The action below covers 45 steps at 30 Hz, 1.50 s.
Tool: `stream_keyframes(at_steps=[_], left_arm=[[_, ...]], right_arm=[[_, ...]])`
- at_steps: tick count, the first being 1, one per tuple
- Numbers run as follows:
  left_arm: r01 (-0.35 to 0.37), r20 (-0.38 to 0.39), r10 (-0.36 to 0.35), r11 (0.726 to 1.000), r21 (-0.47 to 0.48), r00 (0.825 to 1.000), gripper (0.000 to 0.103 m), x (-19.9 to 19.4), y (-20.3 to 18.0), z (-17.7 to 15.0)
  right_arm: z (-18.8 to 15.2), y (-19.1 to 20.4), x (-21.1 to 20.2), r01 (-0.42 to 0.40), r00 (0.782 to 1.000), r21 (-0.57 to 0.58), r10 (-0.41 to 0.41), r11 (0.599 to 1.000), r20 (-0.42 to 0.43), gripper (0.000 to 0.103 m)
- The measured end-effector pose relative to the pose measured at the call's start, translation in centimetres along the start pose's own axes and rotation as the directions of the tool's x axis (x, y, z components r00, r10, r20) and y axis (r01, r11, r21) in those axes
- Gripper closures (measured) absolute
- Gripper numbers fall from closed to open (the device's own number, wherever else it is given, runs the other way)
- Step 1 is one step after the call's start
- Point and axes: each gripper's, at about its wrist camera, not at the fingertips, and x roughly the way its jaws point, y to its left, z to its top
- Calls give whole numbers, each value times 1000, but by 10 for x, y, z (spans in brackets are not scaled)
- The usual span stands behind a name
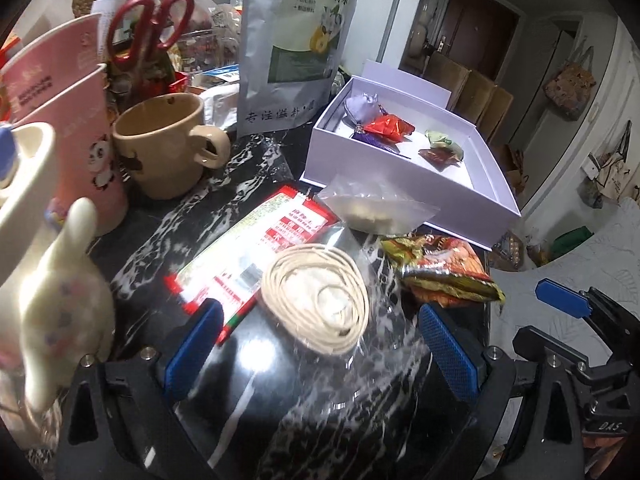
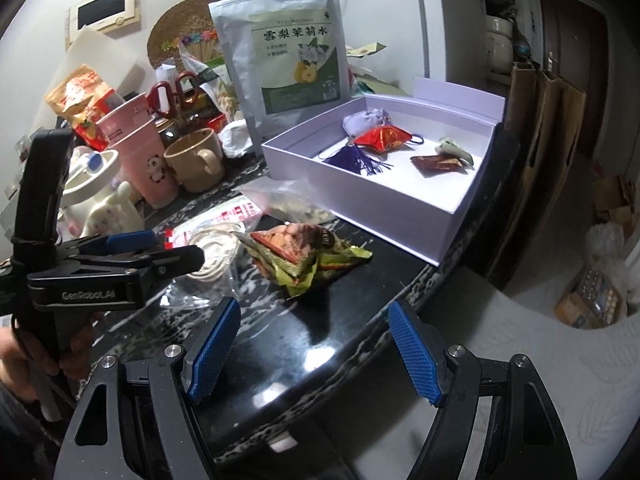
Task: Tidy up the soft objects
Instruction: 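Grasp the colourful snack bag with the right tool while the left tool grasps the noodle bundle bag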
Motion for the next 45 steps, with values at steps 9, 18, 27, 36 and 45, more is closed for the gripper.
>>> stream_keyframes(at_steps=[9, 18, 27, 36, 45], left_arm=[[-6, -73, 5, 1000, -13, 997, 3, 35, 4, 9], [-66, -97, 68, 997, 27, 993, 3, 44, -6, 12], [-104, -59, 108, 993, 60, 992, 19, 44, -11, 9], [-85, -21, 87, 992, 90, 996, 56, 36, -8, 9], [-88, 30, 86, 994, 70, 996, 57, 1, -3, 0]], right_arm=[[7, -10, 14, -14, 1000, 9, 14, 1000, -15, 26], [10, -13, 23, -15, 999, 20, 15, 1000, -30, 26], [10, -13, 28, -22, 999, 20, 22, 1000, -43, 26], [11, -15, 34, -33, 998, 37, 35, 999, -59, 24], [16, -6, 41, -55, 997, 14, 56, 998, -54, 12]])
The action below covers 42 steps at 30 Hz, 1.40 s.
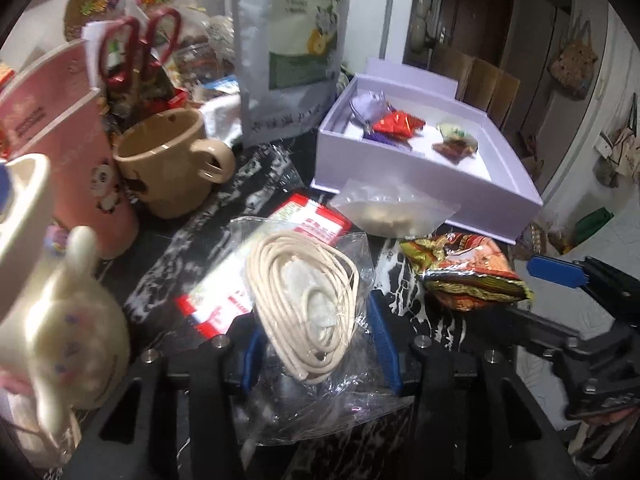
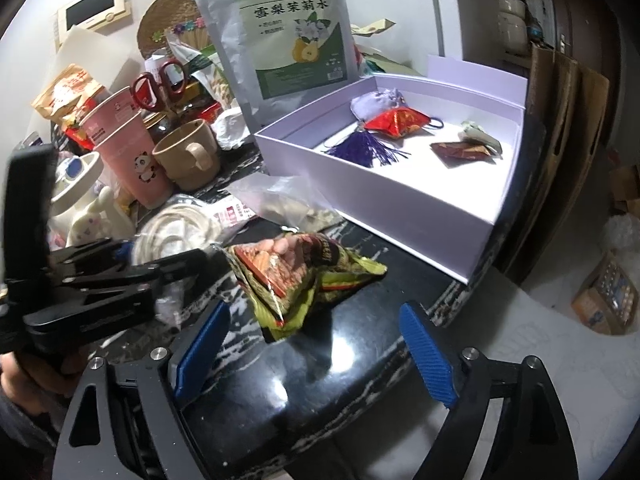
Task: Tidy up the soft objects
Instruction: 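Grasp the colourful snack bag with the right tool while the left tool grasps the noodle bundle bag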
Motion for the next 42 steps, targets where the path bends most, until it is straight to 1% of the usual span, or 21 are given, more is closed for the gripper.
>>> stream_keyframes(at_steps=[1, 3, 6, 15, 21, 22, 23, 25, 27, 28, 29, 31, 37, 42], left_arm=[[1, 6, -1, 1000, -6, 1000, 57, -6, 2, -1], [5, 14, -5, 1000, -22, 1000, 57, -13, 6, -1], [10, 17, -9, 999, -45, 1000, 57, -22, 10, -3], [21, 10, -21, 997, -79, 1000, 57, -25, 14, -7], [21, 13, -20, 996, -85, 1000, 57, -27, 14, -8], [20, 15, -19, 996, -86, 1000, 57, -28, 14, -8], [20, 16, -19, 996, -87, 1000, 57, -28, 14, -8], [22, 18, -20, 996, -88, 1000, 57, -29, 14, -9], [25, 19, -23, 996, -89, 1000, 57, -31, 14, -10], [27, 20, -25, 996, -89, 999, 57, -32, 14, -10], [27, 23, -25, 996, -89, 999, 57, -33, 13, -11], [27, 26, -25, 996, -85, 999, 57, -36, 12, -12], [29, 35, -26, 996, -79, 999, 57, -46, 8, -19], [36, 46, -32, 997, -72, 998, 57, -55, 2, -26]], right_arm=[[2, 2, 2, 5, 1000, -10, -5, 1000, -1, 9], [4, 4, 7, 8, 1000, -25, -8, 1000, 1, 9], [7, 8, 17, -9, 1000, -51, 9, 999, -15, 5], [22, 18, 46, 5, 1000, -145, -8, 989, -18, 5], [28, 12, 67, -41, 996, -117, 32, 992, -78, 5], [27, 12, 67, -39, 997, -120, 31, 992, -72, 6], [27, 12, 66, -39, 997, -127, 31, 991, -69, 6], [26, 13, 64, -40, 997, -137, 31, 990, -69, 15], [24, 14, 61, -40, 997, -152, 31, 988, -64, 20], [23, 15, 60, -33, 998, -161, 24, 986, -63, 26], [22, 16, 59, -20, 998, -173, 9, 985, -60, 27], [19, 18, 55, -16, 999, -182, 6, 983, -52, 33], [9, 23, 43, -19, 999, -175, 11, 984, -44, 45], [-4, 22, 28, -30, 999, -136, 25, 990, -37, 48]])
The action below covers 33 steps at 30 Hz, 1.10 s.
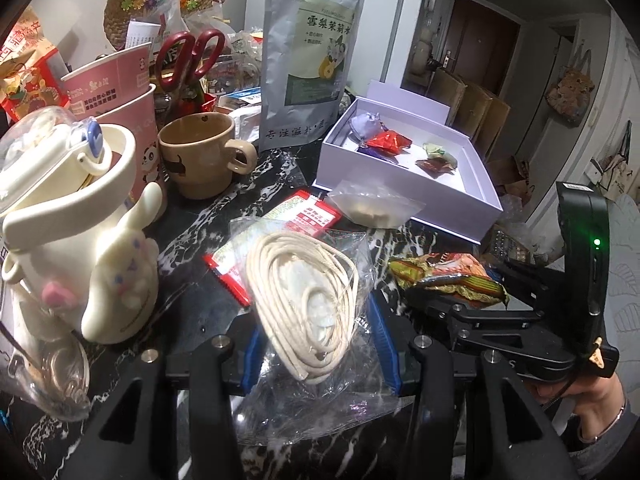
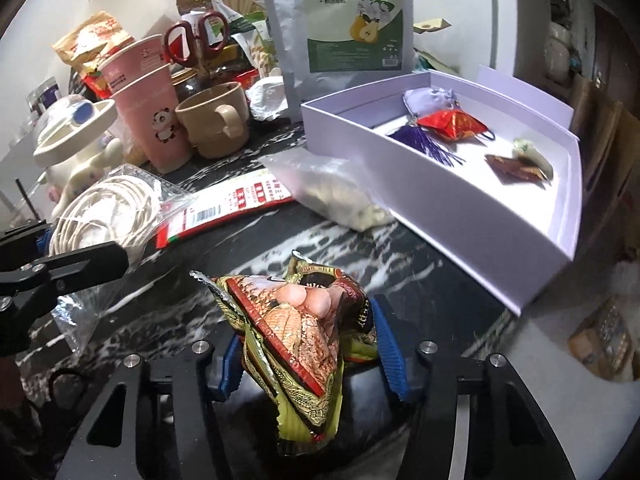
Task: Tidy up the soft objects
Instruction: 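Grasp the colourful snack bag with the right tool while the left tool grasps the noodle bundle bag, then lift and carry the snack bag and noodle bag over the white box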
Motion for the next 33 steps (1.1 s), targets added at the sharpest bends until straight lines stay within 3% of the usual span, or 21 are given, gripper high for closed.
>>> stream_keyframes(at_steps=[16, 25, 33], left_arm=[[134, 7, -135, 988, 76, 991, 57, -18, -46, -12], [212, 39, -221, 965, 157, 975, 57, -32, -83, 0], [233, 117, -265, 945, 232, 957, 57, -56, -110, 27]], right_arm=[[-49, -19, -69, 5, 1000, 233, -7, 973, 7, 50], [-53, -22, -120, 53, 996, 243, -69, 969, 59, 50], [-32, -25, -164, 71, 983, 200, -103, 977, 153, 50]])
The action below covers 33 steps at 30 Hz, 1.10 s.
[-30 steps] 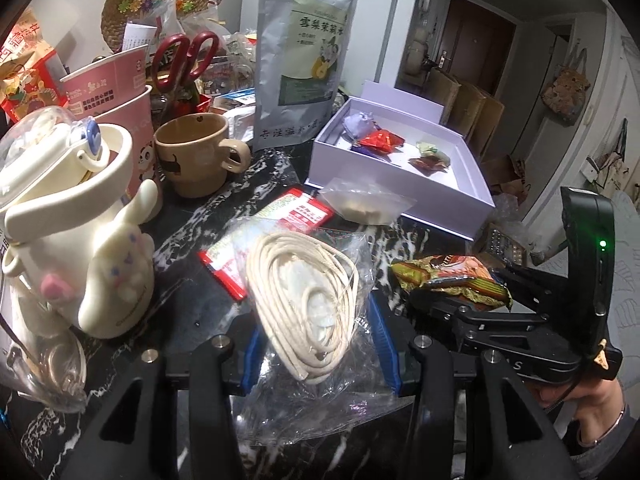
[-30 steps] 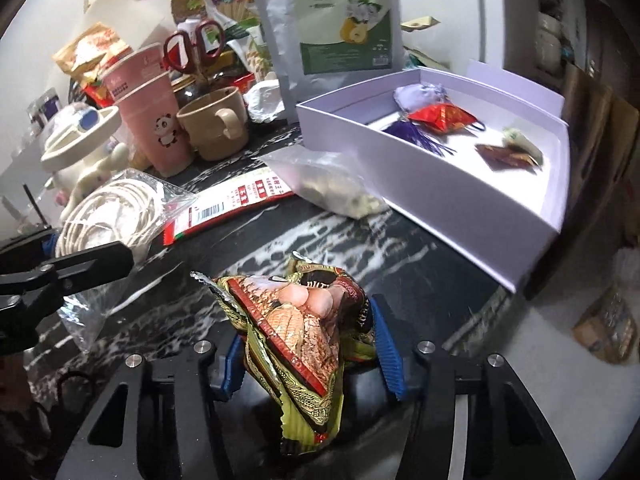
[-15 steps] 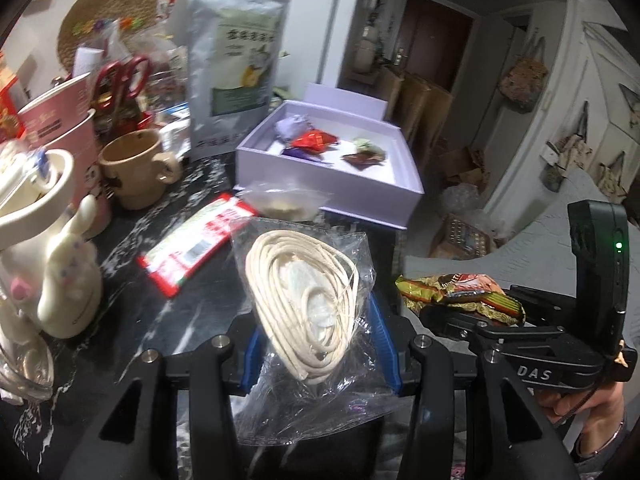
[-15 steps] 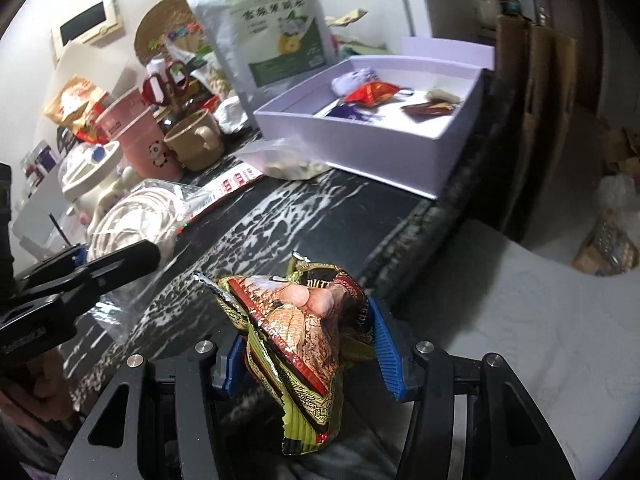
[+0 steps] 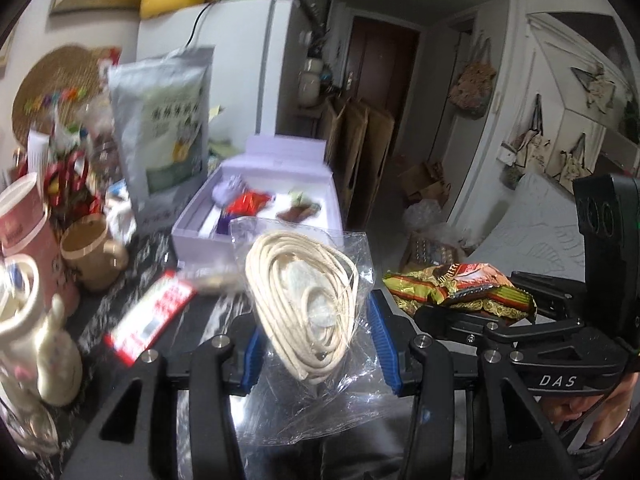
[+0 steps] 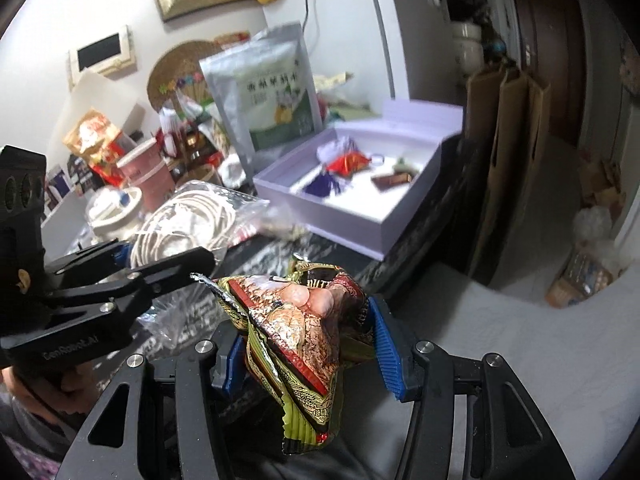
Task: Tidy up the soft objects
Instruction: 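Lift and carry the snack bag and noodle bag over the white box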
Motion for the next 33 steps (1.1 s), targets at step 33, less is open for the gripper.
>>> stream_keyframes(at_steps=[33], left_arm=[[-56, 156, 57, 998, -7, 986, 57, 96, 28, 164]], right_arm=[[165, -64, 35, 18, 977, -86, 1, 996, 212, 50]])
